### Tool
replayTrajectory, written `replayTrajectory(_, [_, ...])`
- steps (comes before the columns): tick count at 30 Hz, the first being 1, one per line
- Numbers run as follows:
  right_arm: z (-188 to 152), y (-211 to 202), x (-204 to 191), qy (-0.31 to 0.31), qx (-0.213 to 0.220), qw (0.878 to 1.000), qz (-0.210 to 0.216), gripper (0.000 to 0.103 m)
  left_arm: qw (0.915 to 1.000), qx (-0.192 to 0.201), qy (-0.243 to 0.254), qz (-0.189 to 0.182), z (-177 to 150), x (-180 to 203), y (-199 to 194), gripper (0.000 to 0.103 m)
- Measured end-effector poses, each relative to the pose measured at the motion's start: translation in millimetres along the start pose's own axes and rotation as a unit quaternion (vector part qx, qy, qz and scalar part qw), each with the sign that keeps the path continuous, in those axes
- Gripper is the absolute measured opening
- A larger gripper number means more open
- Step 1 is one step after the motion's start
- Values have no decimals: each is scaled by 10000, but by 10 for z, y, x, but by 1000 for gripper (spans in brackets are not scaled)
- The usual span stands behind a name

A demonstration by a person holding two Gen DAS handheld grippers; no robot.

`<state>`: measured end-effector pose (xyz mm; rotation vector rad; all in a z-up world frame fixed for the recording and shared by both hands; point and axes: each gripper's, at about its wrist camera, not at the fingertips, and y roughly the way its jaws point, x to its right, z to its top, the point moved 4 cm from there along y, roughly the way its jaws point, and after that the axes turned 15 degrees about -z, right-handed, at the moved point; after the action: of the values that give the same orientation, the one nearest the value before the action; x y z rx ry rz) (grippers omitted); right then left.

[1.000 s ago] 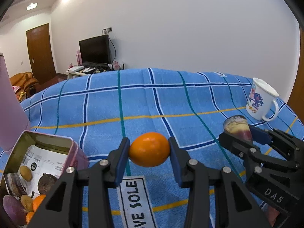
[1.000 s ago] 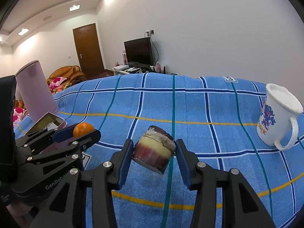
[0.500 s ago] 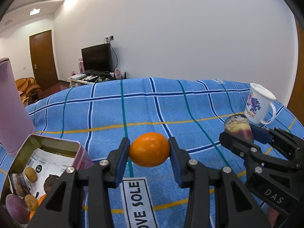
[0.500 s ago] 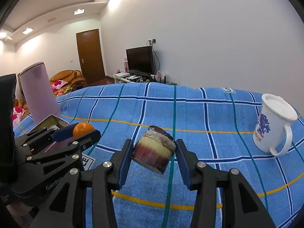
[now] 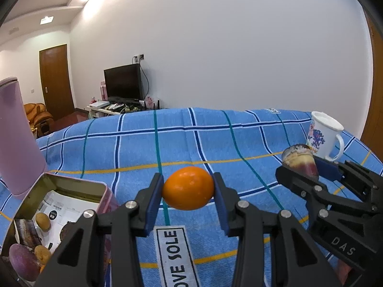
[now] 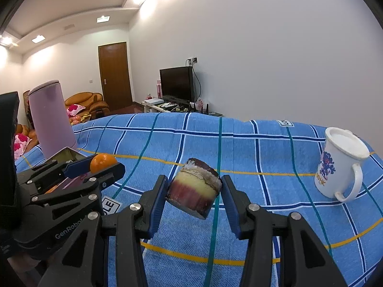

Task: Organize fruits
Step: 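Carry the root piece and small orange over the pink tin with both tools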

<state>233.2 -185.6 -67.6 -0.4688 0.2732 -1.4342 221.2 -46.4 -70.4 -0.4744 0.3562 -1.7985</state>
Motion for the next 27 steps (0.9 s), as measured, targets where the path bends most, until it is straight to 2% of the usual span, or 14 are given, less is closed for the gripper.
replayTrajectory(10, [15, -102, -24, -41, 240, 9997, -29, 47, 9995, 243, 184, 36, 11, 62, -125, 43])
replayTrajectory(27, [-65, -366, -123, -111, 490, 9987, 83, 48, 9992, 257, 283, 136, -74, 97, -303, 43])
